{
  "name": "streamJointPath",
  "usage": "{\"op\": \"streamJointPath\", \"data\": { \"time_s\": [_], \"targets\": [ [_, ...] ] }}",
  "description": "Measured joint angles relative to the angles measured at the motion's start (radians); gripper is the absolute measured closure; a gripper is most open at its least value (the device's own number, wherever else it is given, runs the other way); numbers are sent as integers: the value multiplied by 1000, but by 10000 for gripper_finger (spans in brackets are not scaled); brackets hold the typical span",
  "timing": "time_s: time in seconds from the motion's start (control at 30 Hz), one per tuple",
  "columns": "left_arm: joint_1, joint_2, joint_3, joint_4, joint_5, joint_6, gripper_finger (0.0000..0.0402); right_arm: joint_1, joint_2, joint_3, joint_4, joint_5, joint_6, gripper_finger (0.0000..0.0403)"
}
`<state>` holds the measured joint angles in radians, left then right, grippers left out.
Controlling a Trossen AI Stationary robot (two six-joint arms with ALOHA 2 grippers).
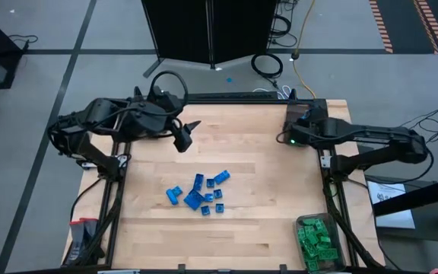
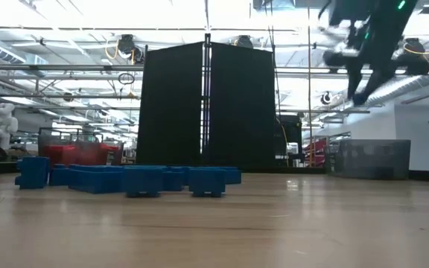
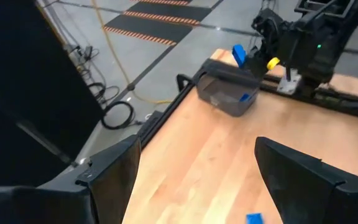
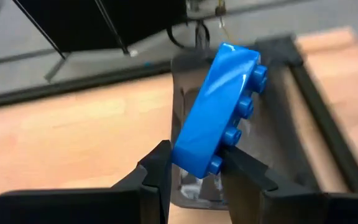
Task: Sort blocks
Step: Put the blue game piece into the top right black bin
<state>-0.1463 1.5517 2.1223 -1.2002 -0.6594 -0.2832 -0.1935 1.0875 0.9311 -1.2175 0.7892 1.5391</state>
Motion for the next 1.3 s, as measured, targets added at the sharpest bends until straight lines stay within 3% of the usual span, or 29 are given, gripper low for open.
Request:
{"op": "streamJointPath", "data": {
  "time_s": [0.13, 0.33, 0.57, 0.83, 1.0, 1.13, 1.3],
  "targets": [
    [18, 0, 0, -47, 11, -20, 84, -94, 37, -102, 169, -86, -59, 308],
    [30, 0, 0, -105, 30, -52, 84, -181, 76, -125, 168, -138, -97, 291],
    [29, 0, 0, -160, 31, -53, 84, -214, 76, -125, 174, -169, -218, 239],
    [29, -1, -17, -221, 57, -59, 84, -205, 64, -105, 194, -194, -318, 227],
    [18, 2, -194, -228, 69, -137, 84, -159, 28, 14, 293, -189, -577, 225],
    [-28, -2, -429, -130, 144, -197, 84, -109, 17, 152, 354, -251, -824, 225],
    [-93, 1, -749, -8, 221, -459, 84, -48, 18, 284, 337, -295, -907, 227]
  ]
}}
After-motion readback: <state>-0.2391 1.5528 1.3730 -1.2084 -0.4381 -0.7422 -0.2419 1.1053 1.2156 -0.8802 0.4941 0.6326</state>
